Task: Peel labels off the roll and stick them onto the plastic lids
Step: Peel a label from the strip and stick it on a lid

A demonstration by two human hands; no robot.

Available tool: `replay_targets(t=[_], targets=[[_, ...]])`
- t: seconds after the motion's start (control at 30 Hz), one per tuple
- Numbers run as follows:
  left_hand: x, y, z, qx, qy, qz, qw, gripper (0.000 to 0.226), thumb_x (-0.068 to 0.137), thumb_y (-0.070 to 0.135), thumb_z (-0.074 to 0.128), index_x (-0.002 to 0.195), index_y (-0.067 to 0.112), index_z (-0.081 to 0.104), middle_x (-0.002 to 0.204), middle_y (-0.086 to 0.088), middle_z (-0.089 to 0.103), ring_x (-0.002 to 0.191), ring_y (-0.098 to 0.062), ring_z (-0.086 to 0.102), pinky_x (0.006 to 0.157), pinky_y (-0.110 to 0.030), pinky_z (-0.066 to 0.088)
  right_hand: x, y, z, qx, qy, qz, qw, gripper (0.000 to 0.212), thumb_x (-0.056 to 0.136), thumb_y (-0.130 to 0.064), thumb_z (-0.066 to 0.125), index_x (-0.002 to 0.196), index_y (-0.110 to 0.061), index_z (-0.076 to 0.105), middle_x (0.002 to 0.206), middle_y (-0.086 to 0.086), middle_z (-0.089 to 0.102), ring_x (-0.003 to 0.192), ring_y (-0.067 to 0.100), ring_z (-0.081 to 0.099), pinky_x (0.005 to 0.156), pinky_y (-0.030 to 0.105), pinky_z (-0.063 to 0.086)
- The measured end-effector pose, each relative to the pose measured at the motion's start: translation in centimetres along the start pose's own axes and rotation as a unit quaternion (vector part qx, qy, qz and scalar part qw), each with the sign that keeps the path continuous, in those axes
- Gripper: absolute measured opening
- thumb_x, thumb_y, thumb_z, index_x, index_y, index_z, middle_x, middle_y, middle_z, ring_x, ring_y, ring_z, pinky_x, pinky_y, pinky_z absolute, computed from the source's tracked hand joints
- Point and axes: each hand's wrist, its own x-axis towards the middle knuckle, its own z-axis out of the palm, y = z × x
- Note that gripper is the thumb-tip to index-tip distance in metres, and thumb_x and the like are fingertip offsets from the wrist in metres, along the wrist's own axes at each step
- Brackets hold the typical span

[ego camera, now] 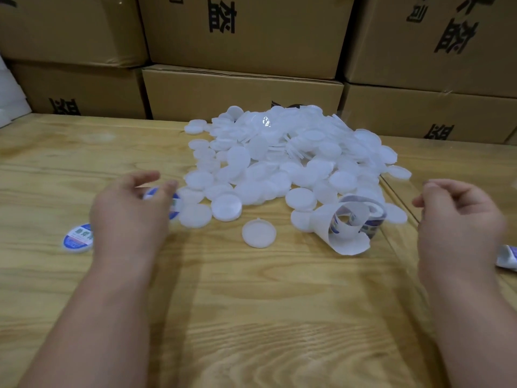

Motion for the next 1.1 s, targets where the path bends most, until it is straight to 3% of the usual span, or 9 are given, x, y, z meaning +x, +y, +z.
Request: replay_targets(t=[0.1, 0.27, 0.33, 0.43, 0.57, 0.73, 0.8, 0.93, 1.1], targets=[[0.8, -1.0, -1.3, 0.048, 0.038, -0.023, 0.998, 0.013, 0.090, 0.036, 0.064, 0.080, 0.030, 0.070, 0.082, 0.013, 0.069, 0.077, -0.018, 0.064, 0.070, -0.032, 0.047, -0.5, 0.8, 0.2, -0.113, -0.089, -0.037, 0.989, 0.021, 0.077, -0.032, 0.056, 0.093, -0.037, 0.069, 0.082, -0.019, 0.062, 0.067, -0.001, 0.052, 0.060, 0.015, 0.046], [1.5, -2.4, -1.3, 0.137, -0.019, -0.107, 0.985, 0.028, 0.082, 0.043, 0.057, 0.102, 0.031, 0.072, 0.110, -0.001, 0.072, 0.112, -0.038, 0.060, 0.098, -0.055, 0.049, -1.2, 1.2, 1.0, -0.258, -0.189, -0.068, 0.945, 0.034, 0.077, -0.024, 0.056, 0.105, -0.044, 0.061, 0.107, -0.024, 0.049, 0.108, 0.008, 0.045, 0.080, 0.025, 0.039], [1.1, -1.8, -1.0, 0.156, 0.013, -0.076, 0.985, 0.041, 0.082, 0.048, 0.054, 0.116, 0.031, 0.068, 0.124, -0.009, 0.065, 0.117, -0.042, 0.057, 0.099, -0.060, 0.047, -1.2, 1.3, 1.0, -0.289, -0.190, -0.067, 0.936, 0.036, 0.077, -0.028, 0.051, 0.109, -0.042, 0.060, 0.109, -0.021, 0.047, 0.118, 0.015, 0.041, 0.095, 0.036, 0.040], [-1.0, 0.9, 0.5, 0.103, 0.057, 0.052, 0.992, 0.036, 0.086, 0.045, 0.054, 0.113, 0.028, 0.071, 0.110, -0.008, 0.068, 0.109, -0.035, 0.058, 0.097, -0.047, 0.046, -1.0, 1.3, 0.9, -0.271, -0.163, -0.049, 0.947, 0.032, 0.078, -0.034, 0.046, 0.105, -0.037, 0.063, 0.113, -0.011, 0.049, 0.123, 0.021, 0.040, 0.098, 0.039, 0.037], [-7.1, 3.7, 4.7, 0.010, -0.166, 0.214, 0.963, 0.045, 0.083, 0.052, 0.060, 0.124, 0.036, 0.065, 0.121, 0.018, 0.061, 0.122, -0.012, 0.052, 0.101, -0.029, 0.036, -1.1, 1.6, 1.1, -0.275, -0.182, -0.045, 0.943, 0.012, 0.088, -0.033, 0.062, 0.095, -0.043, 0.064, 0.107, -0.023, 0.045, 0.118, 0.011, 0.036, 0.092, 0.032, 0.036], [-11.1, 4.1, 8.9, 0.091, -0.343, 0.292, 0.888, 0.074, 0.086, 0.068, 0.051, 0.153, 0.048, 0.025, 0.144, 0.025, 0.042, 0.142, -0.002, 0.019, 0.109, -0.028, 0.010, -1.4, 1.3, 1.0, -0.306, -0.215, -0.055, 0.926, 0.016, 0.082, -0.049, 0.060, 0.092, -0.042, 0.071, 0.099, -0.018, 0.051, 0.105, 0.007, 0.043, 0.103, 0.047, 0.042], [-11.3, 4.1, 9.6, 0.092, -0.348, 0.296, 0.885, 0.074, 0.089, 0.063, 0.056, 0.153, 0.048, 0.022, 0.135, 0.028, 0.041, 0.139, 0.001, 0.016, 0.108, -0.029, 0.010, -1.4, 1.1, 0.9, -0.300, -0.226, -0.045, 0.926, 0.018, 0.079, -0.044, 0.056, 0.082, -0.040, 0.073, 0.093, -0.014, 0.057, 0.099, 0.012, 0.054, 0.099, 0.050, 0.045], [-11.4, 4.1, 9.9, 0.072, -0.322, 0.323, 0.887, 0.064, 0.093, 0.036, 0.062, 0.149, 0.046, 0.033, 0.122, 0.026, 0.056, 0.130, -0.001, 0.031, 0.107, -0.023, 0.011, -0.9, 1.7, 0.7, -0.282, -0.229, -0.040, 0.931, 0.034, 0.093, -0.035, 0.061, 0.064, -0.022, 0.073, 0.083, -0.008, 0.057, 0.087, -0.002, 0.057, 0.069, 0.030, 0.041], [-11.8, 4.4, 9.6, 0.038, -0.299, 0.326, 0.896, 0.043, 0.089, 0.034, 0.054, 0.131, 0.041, 0.058, 0.111, 0.022, 0.055, 0.119, -0.001, 0.041, 0.102, -0.012, 0.010, -0.4, 2.2, 0.7, -0.282, -0.175, -0.047, 0.942, 0.020, 0.090, -0.039, 0.067, 0.070, -0.034, 0.068, 0.096, -0.014, 0.056, 0.088, -0.006, 0.056, 0.062, 0.020, 0.035]])
